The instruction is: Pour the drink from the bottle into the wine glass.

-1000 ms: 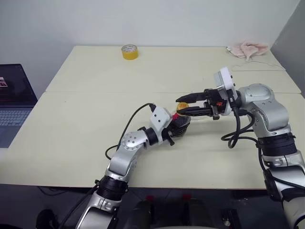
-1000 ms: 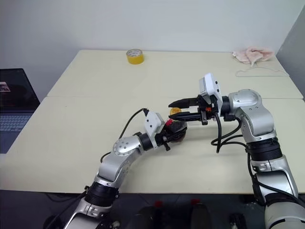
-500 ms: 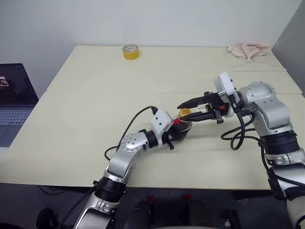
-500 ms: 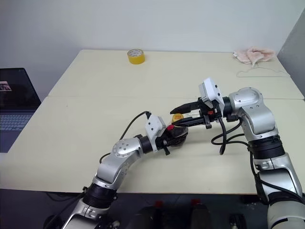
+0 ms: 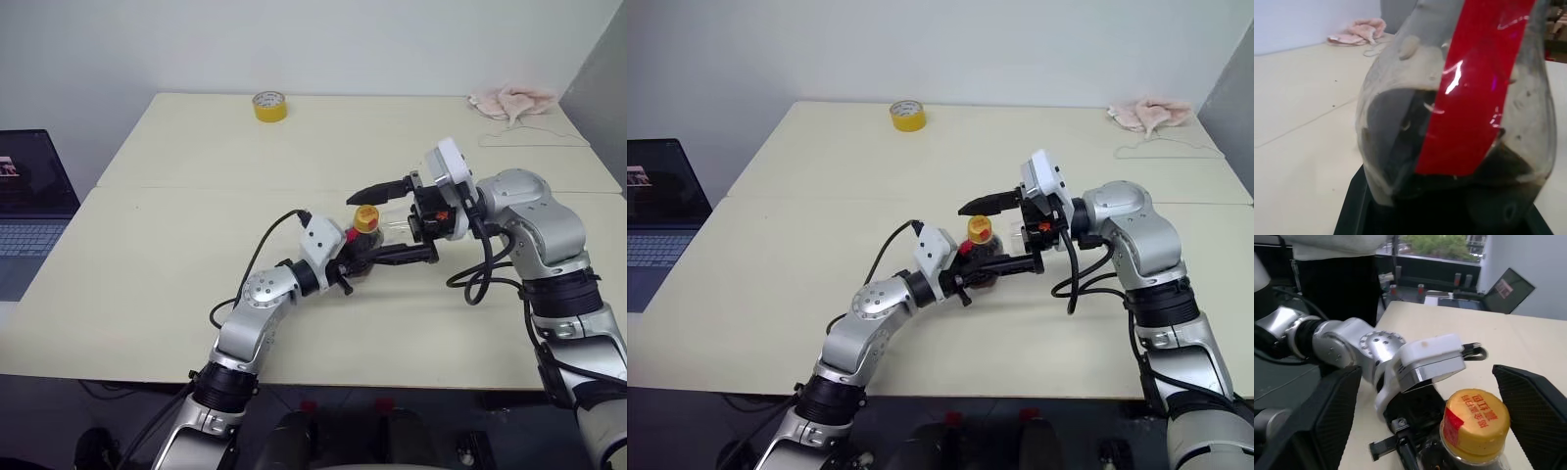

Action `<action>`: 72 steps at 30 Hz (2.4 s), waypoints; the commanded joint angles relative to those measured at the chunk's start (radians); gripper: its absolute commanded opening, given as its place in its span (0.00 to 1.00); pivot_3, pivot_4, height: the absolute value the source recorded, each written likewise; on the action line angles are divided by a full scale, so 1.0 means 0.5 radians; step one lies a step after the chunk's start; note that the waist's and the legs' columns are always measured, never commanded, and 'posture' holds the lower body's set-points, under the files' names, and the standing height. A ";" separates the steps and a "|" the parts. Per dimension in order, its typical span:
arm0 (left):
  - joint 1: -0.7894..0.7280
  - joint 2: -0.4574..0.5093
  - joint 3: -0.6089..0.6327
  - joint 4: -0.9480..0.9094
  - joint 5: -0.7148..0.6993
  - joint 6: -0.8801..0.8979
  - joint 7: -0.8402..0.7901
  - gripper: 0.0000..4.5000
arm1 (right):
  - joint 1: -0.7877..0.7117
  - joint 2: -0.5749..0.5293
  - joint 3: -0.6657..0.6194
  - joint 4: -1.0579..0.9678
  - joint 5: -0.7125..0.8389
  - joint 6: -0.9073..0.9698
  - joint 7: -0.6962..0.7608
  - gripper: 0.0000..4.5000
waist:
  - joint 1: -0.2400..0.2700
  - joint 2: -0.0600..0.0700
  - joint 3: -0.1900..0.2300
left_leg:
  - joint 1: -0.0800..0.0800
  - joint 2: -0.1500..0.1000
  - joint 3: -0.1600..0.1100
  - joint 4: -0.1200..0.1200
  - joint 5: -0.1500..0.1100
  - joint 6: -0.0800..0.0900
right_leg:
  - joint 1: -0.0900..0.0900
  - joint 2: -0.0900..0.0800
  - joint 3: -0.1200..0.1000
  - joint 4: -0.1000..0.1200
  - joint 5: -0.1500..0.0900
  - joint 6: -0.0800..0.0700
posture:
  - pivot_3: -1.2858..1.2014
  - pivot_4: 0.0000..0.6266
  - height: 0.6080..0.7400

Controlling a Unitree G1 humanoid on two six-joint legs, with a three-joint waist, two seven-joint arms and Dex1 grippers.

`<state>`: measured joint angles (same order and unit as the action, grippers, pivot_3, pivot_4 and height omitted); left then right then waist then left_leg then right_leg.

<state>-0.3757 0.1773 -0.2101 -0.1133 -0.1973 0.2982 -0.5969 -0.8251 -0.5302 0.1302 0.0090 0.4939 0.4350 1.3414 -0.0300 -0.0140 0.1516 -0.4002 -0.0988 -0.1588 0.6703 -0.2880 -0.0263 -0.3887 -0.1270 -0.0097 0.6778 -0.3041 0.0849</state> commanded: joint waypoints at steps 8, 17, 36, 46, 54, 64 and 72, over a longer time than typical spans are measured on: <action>0.192 -0.079 0.141 -0.314 -0.004 0.053 0.335 0.27 | -0.034 0.212 -0.334 -0.327 0.021 0.343 -1.034 1.00 | 0.002 0.000 0.000 | 0.000 0.000 0.000 -0.001 0.000 0.000 | -0.001 0.000 0.000 0.001 0.000 0.000 | 0.52 0.24 1.00; 0.263 -0.108 0.133 -0.390 -0.003 0.099 0.452 0.26 | 0.212 0.444 -0.180 -0.964 0.052 0.938 -1.723 1.00 | 0.001 0.001 0.000 | 0.000 0.000 0.000 -0.002 0.000 0.000 | -0.002 0.000 0.002 0.003 0.000 0.000 | 0.52 0.24 1.00; 0.249 -0.087 0.090 -0.365 0.071 0.094 0.489 0.24 | 0.167 0.684 0.123 -0.875 -0.206 0.991 -2.063 1.00 | -0.005 0.001 0.000 | 0.001 0.000 0.001 -0.003 0.000 0.000 | -0.002 0.001 0.002 0.003 0.000 0.000 | 0.52 0.24 1.00; 0.252 -0.091 0.063 -0.367 0.097 0.074 0.477 0.23 | 0.067 0.827 0.100 -0.762 -0.241 1.046 -2.144 1.00 | -0.006 0.002 0.000 | 0.002 0.000 0.000 -0.004 0.000 0.000 | -0.002 0.001 0.002 0.003 0.000 0.000 | 0.52 0.24 1.00; 0.267 -0.115 0.071 -0.367 0.092 0.008 0.474 0.23 | 0.081 0.826 0.046 -0.725 -0.243 1.056 -2.158 1.00 | -0.006 0.002 0.000 | 0.002 0.000 0.000 -0.004 0.000 0.000 | -0.002 0.001 0.002 0.003 0.000 0.000 | 0.52 0.24 1.00; 0.284 -0.125 0.085 -0.353 0.093 -0.072 0.470 0.23 | 0.196 0.684 -0.061 -0.781 -0.207 1.095 -2.109 1.00 | -0.006 0.002 0.000 | 0.002 0.000 0.001 -0.006 0.000 0.000 | -0.002 0.001 0.002 0.002 0.000 0.000 | 0.52 0.24 1.00; 0.279 -0.126 0.090 -0.338 0.091 -0.093 0.476 0.22 | 0.269 0.529 -0.152 -0.852 -0.143 1.094 -2.044 1.00 | -0.005 0.002 0.000 | 0.002 0.000 0.001 -0.006 0.000 0.000 | -0.002 0.001 0.003 0.002 0.000 0.000 | 0.52 0.24 1.00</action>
<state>-0.2229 0.1147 -0.1932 -0.2374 -0.1461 0.3108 -0.3647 -0.7022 -0.2316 0.1166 -0.3943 0.4361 0.9872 0.3251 -0.0328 -0.0131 0.1516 -0.3994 -0.0990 -0.1582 0.6674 -0.2880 -0.0263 -0.3897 -0.1265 -0.0083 0.6786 -0.3040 0.0849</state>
